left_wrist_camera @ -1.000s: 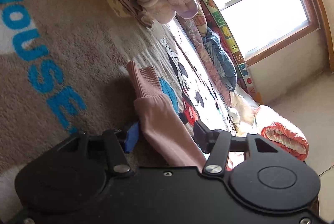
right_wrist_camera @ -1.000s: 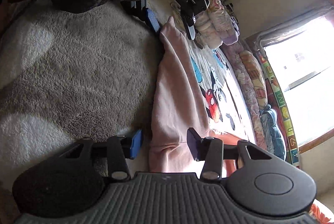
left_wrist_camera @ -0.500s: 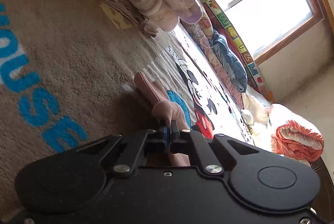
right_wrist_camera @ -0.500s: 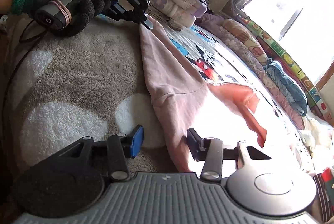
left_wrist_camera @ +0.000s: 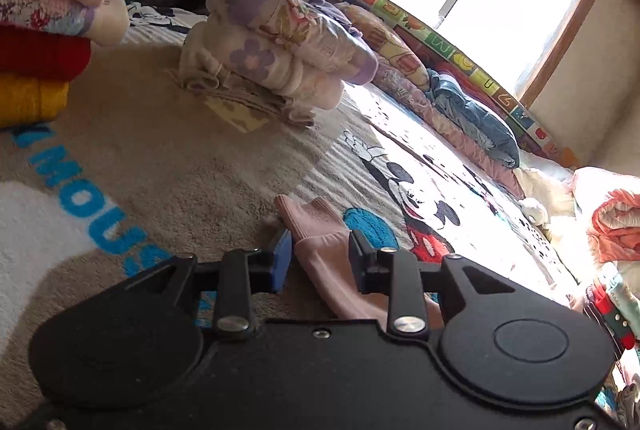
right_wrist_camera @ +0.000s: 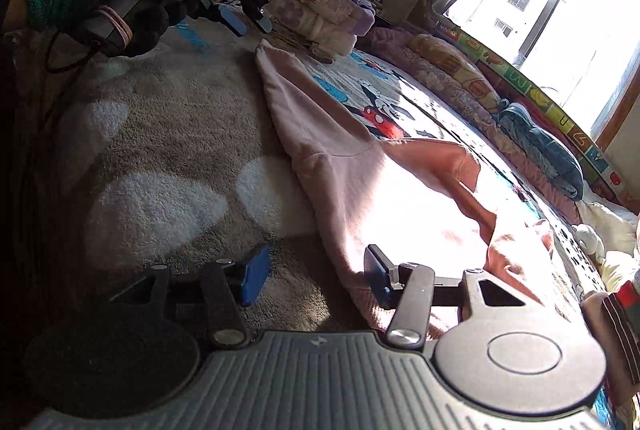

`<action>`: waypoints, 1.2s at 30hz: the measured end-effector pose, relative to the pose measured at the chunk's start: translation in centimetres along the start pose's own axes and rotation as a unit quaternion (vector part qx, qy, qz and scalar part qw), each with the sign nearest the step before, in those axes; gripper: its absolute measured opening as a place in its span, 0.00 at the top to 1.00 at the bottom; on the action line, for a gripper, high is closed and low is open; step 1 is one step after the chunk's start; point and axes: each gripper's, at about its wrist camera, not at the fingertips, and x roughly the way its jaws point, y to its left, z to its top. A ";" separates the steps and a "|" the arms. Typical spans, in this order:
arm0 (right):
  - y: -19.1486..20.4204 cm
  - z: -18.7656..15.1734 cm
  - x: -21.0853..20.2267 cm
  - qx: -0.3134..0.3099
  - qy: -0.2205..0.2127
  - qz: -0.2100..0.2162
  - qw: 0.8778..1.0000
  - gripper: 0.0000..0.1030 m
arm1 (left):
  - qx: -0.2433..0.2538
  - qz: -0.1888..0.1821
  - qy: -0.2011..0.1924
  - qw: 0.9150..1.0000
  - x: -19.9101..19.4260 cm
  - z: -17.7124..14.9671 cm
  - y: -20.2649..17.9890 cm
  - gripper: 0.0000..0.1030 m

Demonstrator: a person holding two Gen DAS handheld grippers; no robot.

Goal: Fold clothes

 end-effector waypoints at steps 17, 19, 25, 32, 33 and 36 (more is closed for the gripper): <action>-1.5 -1.1 0.6 0.100 -0.011 -0.003 0.995 0.34 | 0.255 -0.160 0.110 0.947 0.2 -10.3 -10.9 0.82; -0.9 -1.0 -0.1 0.083 -0.038 -0.023 0.996 0.33 | 0.274 -0.153 0.123 0.941 0.7 -11.2 -11.1 0.82; -1.3 -0.9 0.0 0.087 -0.047 -0.021 0.995 0.27 | 0.282 -0.155 0.113 0.940 0.0 -11.1 -11.3 0.77; -1.3 -1.1 0.5 0.095 -0.011 0.019 0.995 0.20 | 0.352 -0.168 0.158 0.907 1.5 -13.8 -13.7 0.77; -1.1 -1.0 0.4 0.086 -0.013 0.015 0.996 0.20 | 0.376 -0.163 0.152 0.899 1.3 -14.3 -14.1 0.77; -0.8 -0.2 0.1 0.068 -0.030 0.005 0.997 0.20 | 0.348 -0.183 0.111 0.913 -0.1 -12.8 -13.8 0.76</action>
